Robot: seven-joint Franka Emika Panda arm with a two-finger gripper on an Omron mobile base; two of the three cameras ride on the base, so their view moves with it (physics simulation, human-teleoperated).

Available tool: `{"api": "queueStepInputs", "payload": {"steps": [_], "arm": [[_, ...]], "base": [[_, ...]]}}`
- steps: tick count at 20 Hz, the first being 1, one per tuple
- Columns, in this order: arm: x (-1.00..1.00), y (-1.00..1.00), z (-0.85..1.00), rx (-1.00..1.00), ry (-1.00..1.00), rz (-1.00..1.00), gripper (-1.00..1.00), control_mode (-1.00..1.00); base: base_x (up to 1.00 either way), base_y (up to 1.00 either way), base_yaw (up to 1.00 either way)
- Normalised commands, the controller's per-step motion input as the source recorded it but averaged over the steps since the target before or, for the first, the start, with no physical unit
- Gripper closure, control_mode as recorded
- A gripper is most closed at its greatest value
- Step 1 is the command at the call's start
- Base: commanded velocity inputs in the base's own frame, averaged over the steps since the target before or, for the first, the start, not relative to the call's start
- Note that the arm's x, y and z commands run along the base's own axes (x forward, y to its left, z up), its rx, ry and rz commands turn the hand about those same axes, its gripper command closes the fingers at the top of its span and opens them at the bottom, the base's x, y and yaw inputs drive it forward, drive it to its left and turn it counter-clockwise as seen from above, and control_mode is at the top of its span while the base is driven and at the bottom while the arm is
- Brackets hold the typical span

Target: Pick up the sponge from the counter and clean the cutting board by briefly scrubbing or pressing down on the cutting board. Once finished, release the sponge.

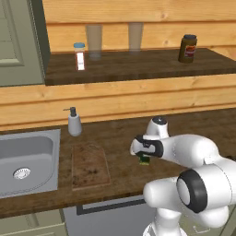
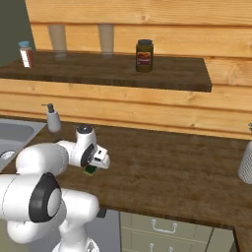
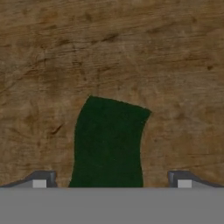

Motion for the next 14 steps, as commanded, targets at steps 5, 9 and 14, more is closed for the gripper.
{"api": "queueStepInputs", "payload": {"steps": [5, 9, 14], "arm": [[0.06, 0.03, -0.28, 0.0, 0.0, 0.0, -1.0, -1.0], [0.08, 0.04, -0.26, 0.0, 0.0, 0.0, -1.0, -1.0], [0.08, 0.04, -0.26, 0.0, 0.0, 0.0, -1.0, -1.0]], "base": [[0.0, 0.0, 0.0], [0.0, 0.0, 0.0], [0.0, 0.0, 0.0]]}}
